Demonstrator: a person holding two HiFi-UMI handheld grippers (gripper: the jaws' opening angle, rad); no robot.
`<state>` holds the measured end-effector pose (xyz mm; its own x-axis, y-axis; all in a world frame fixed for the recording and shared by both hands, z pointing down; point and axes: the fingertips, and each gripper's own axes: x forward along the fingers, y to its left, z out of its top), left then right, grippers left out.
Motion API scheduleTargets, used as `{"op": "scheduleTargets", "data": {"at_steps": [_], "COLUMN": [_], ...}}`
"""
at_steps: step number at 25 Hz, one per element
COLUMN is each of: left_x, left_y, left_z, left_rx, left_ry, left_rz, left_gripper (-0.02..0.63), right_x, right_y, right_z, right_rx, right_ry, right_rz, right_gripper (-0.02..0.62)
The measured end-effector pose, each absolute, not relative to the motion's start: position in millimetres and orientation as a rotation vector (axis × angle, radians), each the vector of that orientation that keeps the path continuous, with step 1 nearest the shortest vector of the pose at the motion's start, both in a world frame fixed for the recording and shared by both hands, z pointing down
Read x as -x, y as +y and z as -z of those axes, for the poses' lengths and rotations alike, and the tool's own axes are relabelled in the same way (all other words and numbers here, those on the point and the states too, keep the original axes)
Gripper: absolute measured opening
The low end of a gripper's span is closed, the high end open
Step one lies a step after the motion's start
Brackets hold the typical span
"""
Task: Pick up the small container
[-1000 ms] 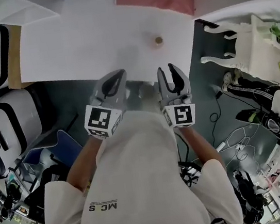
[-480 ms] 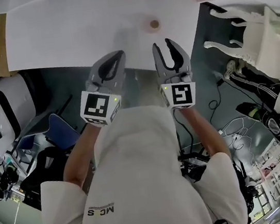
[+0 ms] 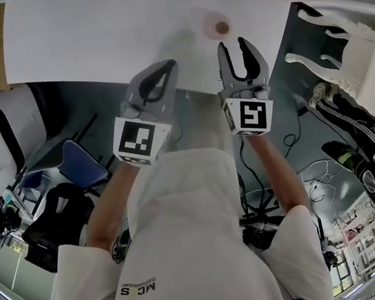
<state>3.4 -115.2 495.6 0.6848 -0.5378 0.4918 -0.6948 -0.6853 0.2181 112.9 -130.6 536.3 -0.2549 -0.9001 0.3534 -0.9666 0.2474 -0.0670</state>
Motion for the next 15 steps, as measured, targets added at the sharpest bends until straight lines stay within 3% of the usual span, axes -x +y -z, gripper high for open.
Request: {"op": "scheduleTargets", "data": {"at_steps": [15], "left_x": [-11], "left_y": [-122], "left_z": [-532], "left_rx": [-2.487], "left_ry": [-0.998], "left_rz": [-0.562], "left_gripper": [-0.002], "right_x": [-115], "right_y": [-158], "right_z": [-578], "right_rx": [-1.734], "right_ry": [-2.275], "right_rz": [-0.303], "right_gripper": [0.179]}}
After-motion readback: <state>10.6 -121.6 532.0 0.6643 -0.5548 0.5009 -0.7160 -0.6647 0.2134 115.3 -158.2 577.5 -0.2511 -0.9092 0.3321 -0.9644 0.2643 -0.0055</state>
